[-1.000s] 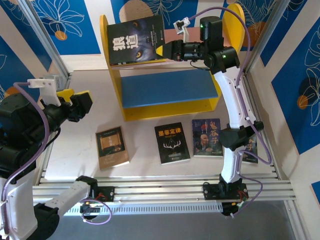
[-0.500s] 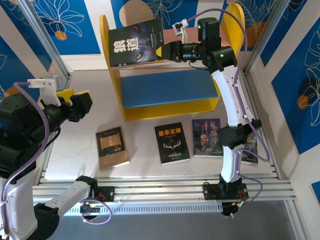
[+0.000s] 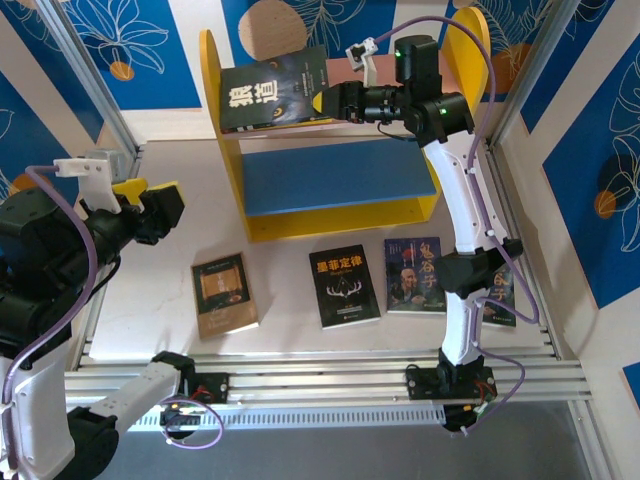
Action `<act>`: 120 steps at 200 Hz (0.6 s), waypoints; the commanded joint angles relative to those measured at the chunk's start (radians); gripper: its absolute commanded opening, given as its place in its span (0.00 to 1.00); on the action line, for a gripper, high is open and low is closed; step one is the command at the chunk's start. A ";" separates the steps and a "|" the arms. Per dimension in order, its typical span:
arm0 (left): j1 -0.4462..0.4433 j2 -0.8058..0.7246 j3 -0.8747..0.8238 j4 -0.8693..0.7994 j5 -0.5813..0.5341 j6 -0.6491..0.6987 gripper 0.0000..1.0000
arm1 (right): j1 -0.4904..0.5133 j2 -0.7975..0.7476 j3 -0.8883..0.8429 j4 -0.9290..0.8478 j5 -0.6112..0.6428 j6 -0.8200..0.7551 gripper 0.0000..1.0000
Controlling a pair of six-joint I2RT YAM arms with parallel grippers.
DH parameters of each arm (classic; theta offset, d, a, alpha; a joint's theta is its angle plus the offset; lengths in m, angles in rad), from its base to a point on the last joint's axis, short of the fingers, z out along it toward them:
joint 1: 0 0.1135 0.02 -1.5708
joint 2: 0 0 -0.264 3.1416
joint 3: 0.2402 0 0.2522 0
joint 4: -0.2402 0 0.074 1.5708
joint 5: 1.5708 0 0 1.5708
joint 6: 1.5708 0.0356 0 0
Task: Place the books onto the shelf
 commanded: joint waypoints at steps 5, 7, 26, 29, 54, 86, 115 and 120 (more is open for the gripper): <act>0.010 -0.013 -0.001 -0.011 -0.016 0.026 0.68 | 0.008 -0.001 0.048 0.001 0.029 -0.034 0.35; 0.009 -0.013 -0.001 -0.013 -0.017 0.027 0.68 | 0.008 -0.001 0.048 0.001 0.031 -0.035 0.35; 0.011 -0.016 -0.001 -0.014 -0.017 0.026 0.68 | 0.008 0.002 0.052 -0.001 0.041 -0.041 0.37; 0.011 -0.016 0.000 -0.014 -0.017 0.027 0.68 | 0.008 0.003 0.052 0.000 0.042 -0.042 0.38; 0.011 -0.018 0.003 -0.021 -0.023 0.029 0.68 | 0.008 0.007 0.058 -0.011 0.059 -0.051 0.39; 0.011 -0.018 0.008 -0.024 -0.024 0.032 0.68 | 0.005 0.008 0.059 -0.020 0.077 -0.062 0.43; 0.011 -0.018 0.007 -0.027 -0.029 0.035 0.68 | 0.002 0.010 0.056 -0.029 0.091 -0.075 0.46; 0.010 -0.019 0.006 -0.026 -0.029 0.034 0.68 | 0.001 0.010 0.056 -0.031 0.092 -0.076 0.47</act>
